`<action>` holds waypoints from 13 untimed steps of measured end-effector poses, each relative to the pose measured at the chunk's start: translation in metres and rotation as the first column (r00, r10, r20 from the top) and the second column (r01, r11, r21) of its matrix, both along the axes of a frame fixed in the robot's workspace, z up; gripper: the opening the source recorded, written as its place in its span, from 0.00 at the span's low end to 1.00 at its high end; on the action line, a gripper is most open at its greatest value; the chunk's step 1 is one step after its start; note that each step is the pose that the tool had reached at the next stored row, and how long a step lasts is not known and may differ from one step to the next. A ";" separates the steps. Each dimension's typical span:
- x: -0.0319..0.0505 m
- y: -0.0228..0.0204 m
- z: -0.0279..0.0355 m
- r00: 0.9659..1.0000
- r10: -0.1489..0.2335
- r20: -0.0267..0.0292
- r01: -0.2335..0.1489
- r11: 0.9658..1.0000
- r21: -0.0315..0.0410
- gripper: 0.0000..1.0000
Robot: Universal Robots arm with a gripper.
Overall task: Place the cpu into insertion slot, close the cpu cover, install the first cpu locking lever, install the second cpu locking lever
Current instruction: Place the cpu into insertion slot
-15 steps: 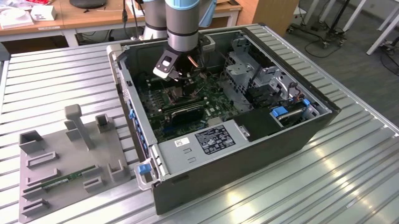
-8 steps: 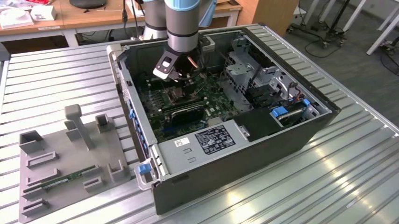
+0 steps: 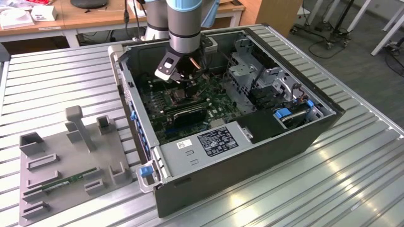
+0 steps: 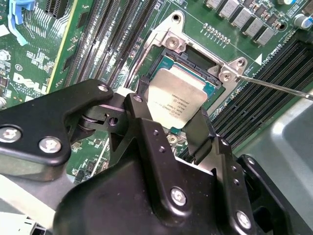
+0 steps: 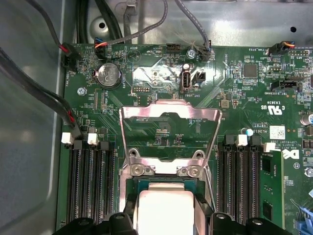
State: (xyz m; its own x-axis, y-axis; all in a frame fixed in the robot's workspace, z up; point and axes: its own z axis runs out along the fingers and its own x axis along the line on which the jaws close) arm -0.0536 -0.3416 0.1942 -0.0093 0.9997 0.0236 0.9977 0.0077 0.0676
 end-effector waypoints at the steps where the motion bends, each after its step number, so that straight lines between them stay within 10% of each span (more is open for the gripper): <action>1: 0.0000 0.0000 0.0000 1.000 0.000 0.000 0.000 1.000 0.000 0.54; 13: -0.0002 0.0000 0.0005 1.000 0.000 0.000 0.000 1.000 0.000 0.54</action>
State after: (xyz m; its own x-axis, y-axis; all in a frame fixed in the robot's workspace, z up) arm -0.0538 -0.3416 0.1948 -0.0092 0.9997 0.0239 0.9977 0.0076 0.0677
